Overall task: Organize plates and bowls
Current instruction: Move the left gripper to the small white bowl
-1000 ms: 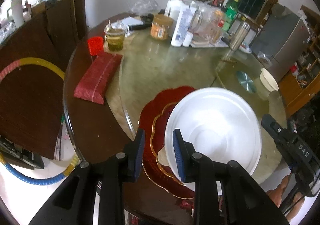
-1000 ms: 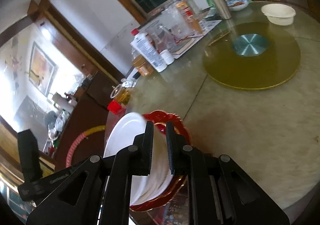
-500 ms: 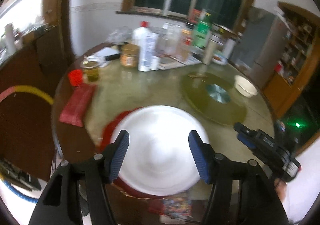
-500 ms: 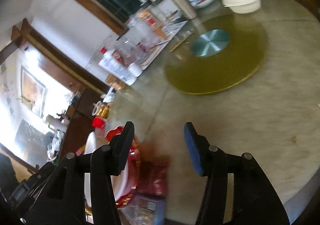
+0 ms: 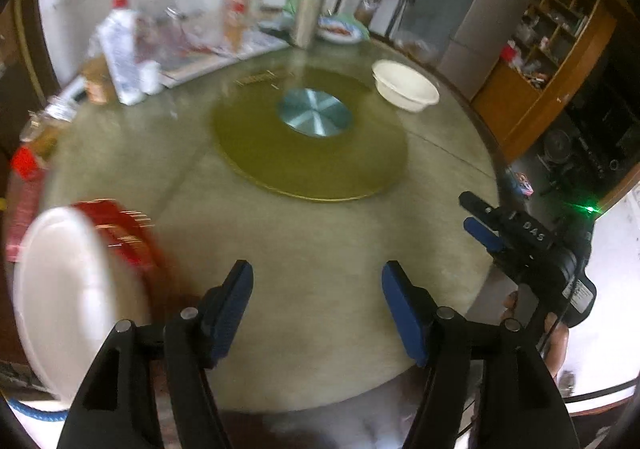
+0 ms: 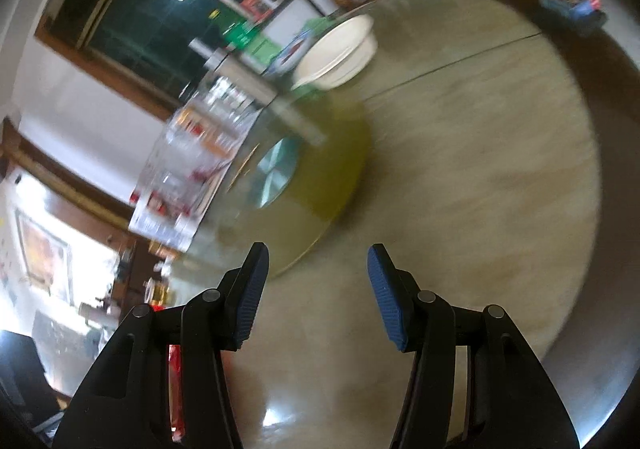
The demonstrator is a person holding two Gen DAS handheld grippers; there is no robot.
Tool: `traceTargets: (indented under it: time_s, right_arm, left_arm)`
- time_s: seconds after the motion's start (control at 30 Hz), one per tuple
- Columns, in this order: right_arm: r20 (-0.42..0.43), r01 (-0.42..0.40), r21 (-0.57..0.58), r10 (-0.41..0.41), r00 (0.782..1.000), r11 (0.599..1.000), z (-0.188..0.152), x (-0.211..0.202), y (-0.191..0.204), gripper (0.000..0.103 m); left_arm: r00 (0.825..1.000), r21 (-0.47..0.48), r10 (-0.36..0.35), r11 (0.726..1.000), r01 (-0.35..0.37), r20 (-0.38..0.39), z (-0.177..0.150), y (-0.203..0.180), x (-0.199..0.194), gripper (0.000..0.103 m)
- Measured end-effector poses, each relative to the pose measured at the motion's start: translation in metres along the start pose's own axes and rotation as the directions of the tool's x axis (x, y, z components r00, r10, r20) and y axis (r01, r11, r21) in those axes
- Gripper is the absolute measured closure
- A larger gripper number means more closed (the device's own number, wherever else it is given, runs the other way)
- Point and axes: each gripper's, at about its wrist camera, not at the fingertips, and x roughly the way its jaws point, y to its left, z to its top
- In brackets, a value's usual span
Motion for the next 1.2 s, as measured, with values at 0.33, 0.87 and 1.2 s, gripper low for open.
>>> traceTargets:
  time_s: [0.33,0.87,1.2]
  right_arm:
    - [0.101,-0.033,0.073,0.025,0.995,0.997,0.145,0.024,-0.012,0.051]
    - [0.046,0.086,0.101,-0.091,0.995,0.991,0.247,0.134,-0.022,0.051]
    - [0.004,0.107,0.065,-0.108,0.994,0.992,0.243,0.152,-0.032,0.051]
  left_arm:
    - [0.996,-0.038,0.088,0.995,-0.089,-0.022,0.117,-0.063,0.066,0.036]
    - [0.987,-0.075,0.151,0.985,-0.155,-0.054,0.274,-0.072,0.191,0.036]
    - [0.983,-0.069,0.162,0.983,-0.168,-0.081,0.285,-0.086,0.244,0.036]
